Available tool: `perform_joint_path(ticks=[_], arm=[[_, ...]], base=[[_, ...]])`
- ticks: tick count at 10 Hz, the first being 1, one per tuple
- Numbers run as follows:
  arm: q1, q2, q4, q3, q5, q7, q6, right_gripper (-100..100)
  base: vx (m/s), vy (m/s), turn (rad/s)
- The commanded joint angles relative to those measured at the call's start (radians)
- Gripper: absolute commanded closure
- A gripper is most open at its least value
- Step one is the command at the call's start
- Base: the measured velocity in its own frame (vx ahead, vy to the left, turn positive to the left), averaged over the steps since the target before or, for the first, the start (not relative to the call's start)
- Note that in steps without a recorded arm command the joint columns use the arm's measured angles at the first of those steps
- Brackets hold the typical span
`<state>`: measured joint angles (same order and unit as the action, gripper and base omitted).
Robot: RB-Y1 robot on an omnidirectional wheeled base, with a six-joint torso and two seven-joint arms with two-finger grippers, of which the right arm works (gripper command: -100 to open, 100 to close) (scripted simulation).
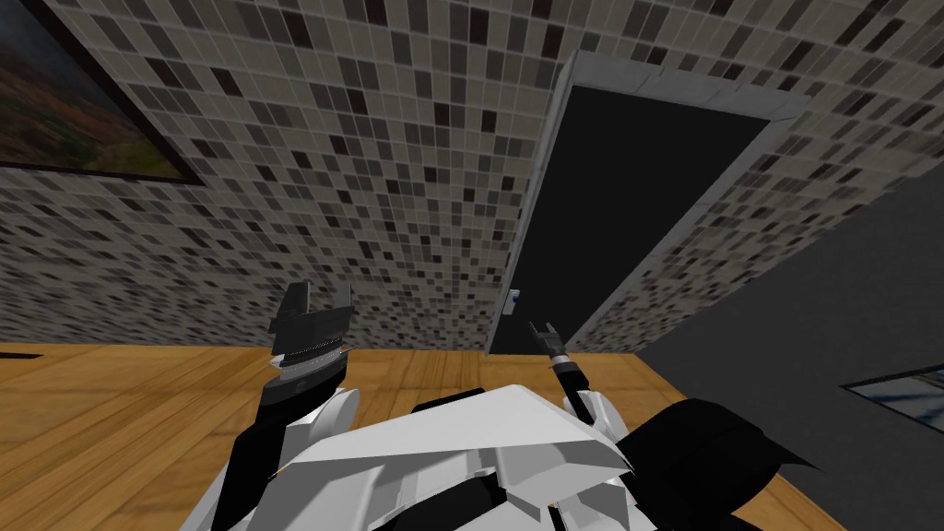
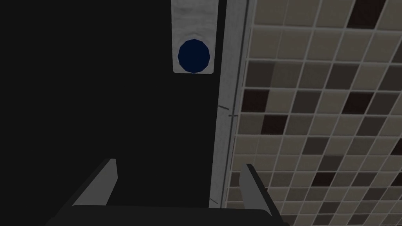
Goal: Pull the door open
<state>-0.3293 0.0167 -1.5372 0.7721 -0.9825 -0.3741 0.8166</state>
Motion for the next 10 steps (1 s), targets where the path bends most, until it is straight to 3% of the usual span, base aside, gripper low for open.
perform_joint_path(ticks=[1,4,5,6,7,10], arm=[[0.006,-0.018,0.023,0.023,-0.033,-0.017,0.007,-100],[0.014,-0.042,0.062,0.059,-0.075,-0.038,0.020,-100],[0.009,-0.041,0.047,0.051,-0.070,-0.030,0.014,-100],[0.016,-0.011,0.055,0.050,-0.070,-0.038,0.008,-100],[0.021,0.000,0.060,0.049,-0.070,-0.042,0.003,-100],[0.036,0.009,0.075,0.045,-0.067,-0.056,-0.015,-100]], base=[[0.174,0.016,0.074],[0.137,-0.016,0.068],[0.056,-0.018,0.011],[0.108,-0.017,0.027],[0.163,-0.037,0.040],[0.202,-0.063,0.033]])
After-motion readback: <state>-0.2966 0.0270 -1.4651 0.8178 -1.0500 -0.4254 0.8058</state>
